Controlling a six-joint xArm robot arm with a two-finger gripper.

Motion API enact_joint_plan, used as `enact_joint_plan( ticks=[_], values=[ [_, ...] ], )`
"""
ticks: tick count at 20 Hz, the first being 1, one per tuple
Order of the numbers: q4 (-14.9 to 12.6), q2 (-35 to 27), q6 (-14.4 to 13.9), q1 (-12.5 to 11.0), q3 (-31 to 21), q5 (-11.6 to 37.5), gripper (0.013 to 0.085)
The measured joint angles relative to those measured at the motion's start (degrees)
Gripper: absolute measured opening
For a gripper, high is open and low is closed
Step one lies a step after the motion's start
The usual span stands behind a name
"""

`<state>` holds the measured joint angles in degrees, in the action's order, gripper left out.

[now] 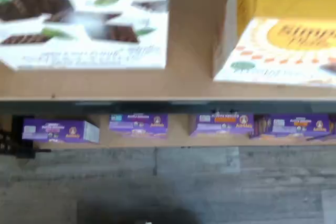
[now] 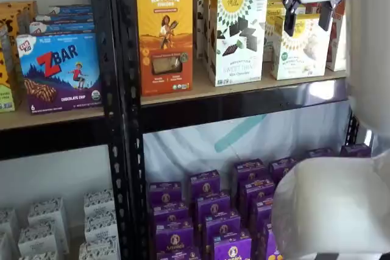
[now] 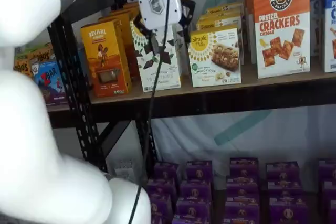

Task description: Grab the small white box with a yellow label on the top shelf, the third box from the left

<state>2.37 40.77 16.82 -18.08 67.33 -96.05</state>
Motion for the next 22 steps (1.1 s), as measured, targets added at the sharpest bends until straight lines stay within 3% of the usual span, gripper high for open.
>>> enact_joint_plan(
  ticks=[22],
  values=[
    [1.8, -11.1, 6.7, -6.7, 5.1, 7.4, 0.085]
  ],
)
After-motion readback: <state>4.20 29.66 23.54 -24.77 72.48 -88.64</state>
